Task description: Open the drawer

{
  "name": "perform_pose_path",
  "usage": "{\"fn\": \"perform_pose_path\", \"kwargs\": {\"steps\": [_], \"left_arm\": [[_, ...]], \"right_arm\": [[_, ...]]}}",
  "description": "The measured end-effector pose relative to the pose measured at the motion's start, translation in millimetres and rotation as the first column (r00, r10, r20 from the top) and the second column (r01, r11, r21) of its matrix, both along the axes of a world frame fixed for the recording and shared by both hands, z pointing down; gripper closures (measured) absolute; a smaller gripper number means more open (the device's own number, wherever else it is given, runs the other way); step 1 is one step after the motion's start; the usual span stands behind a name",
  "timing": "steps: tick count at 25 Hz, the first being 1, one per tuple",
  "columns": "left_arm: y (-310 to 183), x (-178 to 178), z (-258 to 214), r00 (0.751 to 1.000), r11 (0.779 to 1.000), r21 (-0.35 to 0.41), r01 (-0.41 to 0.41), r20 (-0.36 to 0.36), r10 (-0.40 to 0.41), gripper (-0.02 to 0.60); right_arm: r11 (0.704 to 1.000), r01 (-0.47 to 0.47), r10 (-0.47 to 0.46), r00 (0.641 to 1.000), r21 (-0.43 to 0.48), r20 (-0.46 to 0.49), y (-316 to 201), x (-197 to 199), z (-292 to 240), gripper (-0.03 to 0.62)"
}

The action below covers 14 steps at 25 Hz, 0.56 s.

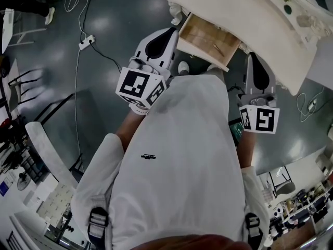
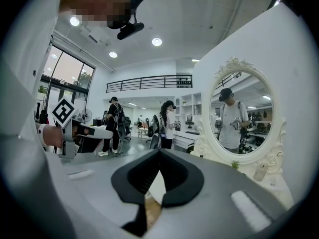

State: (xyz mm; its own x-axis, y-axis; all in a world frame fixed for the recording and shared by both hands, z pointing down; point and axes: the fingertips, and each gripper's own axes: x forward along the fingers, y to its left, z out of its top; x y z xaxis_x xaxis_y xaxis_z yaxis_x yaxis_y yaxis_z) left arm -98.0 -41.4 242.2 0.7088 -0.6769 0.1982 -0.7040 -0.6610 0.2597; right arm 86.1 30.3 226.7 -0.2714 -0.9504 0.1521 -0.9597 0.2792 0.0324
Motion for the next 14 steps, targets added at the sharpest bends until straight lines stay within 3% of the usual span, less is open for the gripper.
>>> {"fn": "perform_pose_path", "kwargs": {"steps": [7,14], "left_arm": [[0.6,1.0,0.9,1.0,1.0,-0.003,-0.006,-0.005,0.006,0.572],[-5.0,10.8,-4.1,0.999,1.0,0.021,-0.014,-0.029,0.014,0.574]], "right_arm": [[1.0,-0.016,0.016,1.0,0.0,0.009,2.7,2.3,0.7,0.583],[1.0,0.029,-0.029,1.0,0.009,0.011,-4.1,6.6,-5.1,0.583]]}}
